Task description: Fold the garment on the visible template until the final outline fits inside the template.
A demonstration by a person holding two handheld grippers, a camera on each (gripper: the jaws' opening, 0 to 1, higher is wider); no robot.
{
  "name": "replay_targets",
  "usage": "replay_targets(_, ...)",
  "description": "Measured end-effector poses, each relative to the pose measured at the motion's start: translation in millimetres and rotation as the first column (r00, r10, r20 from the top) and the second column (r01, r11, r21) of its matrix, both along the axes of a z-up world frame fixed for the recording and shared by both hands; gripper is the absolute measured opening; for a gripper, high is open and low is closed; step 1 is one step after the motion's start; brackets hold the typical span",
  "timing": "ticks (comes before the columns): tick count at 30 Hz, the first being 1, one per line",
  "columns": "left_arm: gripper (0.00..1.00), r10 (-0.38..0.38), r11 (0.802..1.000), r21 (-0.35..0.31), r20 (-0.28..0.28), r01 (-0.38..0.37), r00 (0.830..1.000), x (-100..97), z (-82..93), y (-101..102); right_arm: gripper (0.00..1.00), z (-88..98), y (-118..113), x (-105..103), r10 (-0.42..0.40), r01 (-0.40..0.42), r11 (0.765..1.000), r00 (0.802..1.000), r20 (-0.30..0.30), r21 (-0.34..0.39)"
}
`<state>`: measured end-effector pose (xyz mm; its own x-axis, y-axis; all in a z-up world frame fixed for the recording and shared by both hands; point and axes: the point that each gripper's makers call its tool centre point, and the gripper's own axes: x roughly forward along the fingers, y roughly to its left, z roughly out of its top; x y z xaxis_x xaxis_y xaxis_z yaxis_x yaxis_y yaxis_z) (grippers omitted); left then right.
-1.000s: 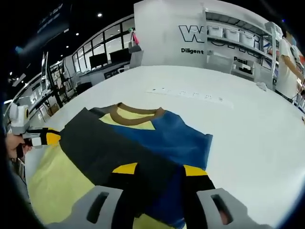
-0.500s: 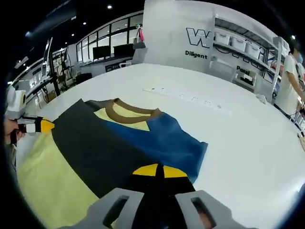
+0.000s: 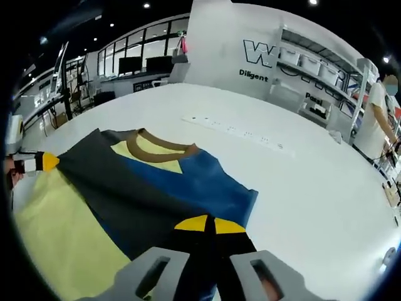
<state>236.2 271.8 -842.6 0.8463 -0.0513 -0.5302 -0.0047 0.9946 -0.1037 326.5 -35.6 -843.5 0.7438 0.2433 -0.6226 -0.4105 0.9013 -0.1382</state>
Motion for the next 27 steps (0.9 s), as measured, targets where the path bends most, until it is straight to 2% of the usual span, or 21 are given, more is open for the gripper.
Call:
replay_targets(2, 0.0, -0.019, 1.0, 0.025, 0.003, 0.019, 1.0, 0.1, 0.2, -2, 0.0, 0.5, -1, 0, 0.001, -0.001, 1.0, 1.0, 0.007, -0.002)
replay_targets(7, 0.01, -0.05, 0.999, 0.004, -0.002, 0.05, 0.999, -0.3, -0.4, -2, 0.0, 0.0, 0, -4, 0.006, -0.005, 0.998, 1.0, -0.022, 0.062)
replay_targets(9, 0.02, -0.072, 0.997, 0.014, 0.016, 0.072, 0.997, 1.0, 2.5, -2, 0.09, 7.4, -6, -5, -0.007, 0.007, 0.998, 1.0, -0.001, 0.06)
replay_targets(11, 0.01, -0.094, 0.995, 0.041, 0.015, 0.093, 0.996, -0.7, 4.3, -1, 0.1, 13.4, -10, -8, -0.035, 0.035, 0.996, 0.999, -0.001, 0.086)
replay_targets(14, 0.01, -0.095, 0.995, 0.002, 0.014, 0.095, 0.995, -3.1, 5.8, -2, 0.14, 15.2, -4, -27, -0.035, 0.041, 0.988, 0.998, -0.044, 0.147)
replay_targets(16, 0.01, -0.097, 0.995, 0.006, 0.013, 0.097, 0.995, -3.4, 5.2, -2, 0.14, 15.1, 0, -36, -0.037, 0.046, 0.983, 0.998, -0.055, 0.179)
replay_targets(20, 0.01, -0.096, 0.995, 0.004, 0.014, 0.096, 0.995, -3.3, 5.3, -2, 0.15, 12.2, 7, -50, -0.027, 0.039, 0.981, 0.997, -0.066, 0.191)
replay_targets(27, 0.01, -0.098, 0.995, 0.012, 0.011, 0.098, 0.995, -4.6, 5.9, -1, 0.17, 9.8, 15, -61, -0.025, 0.042, 0.976, 0.996, -0.08, 0.214)
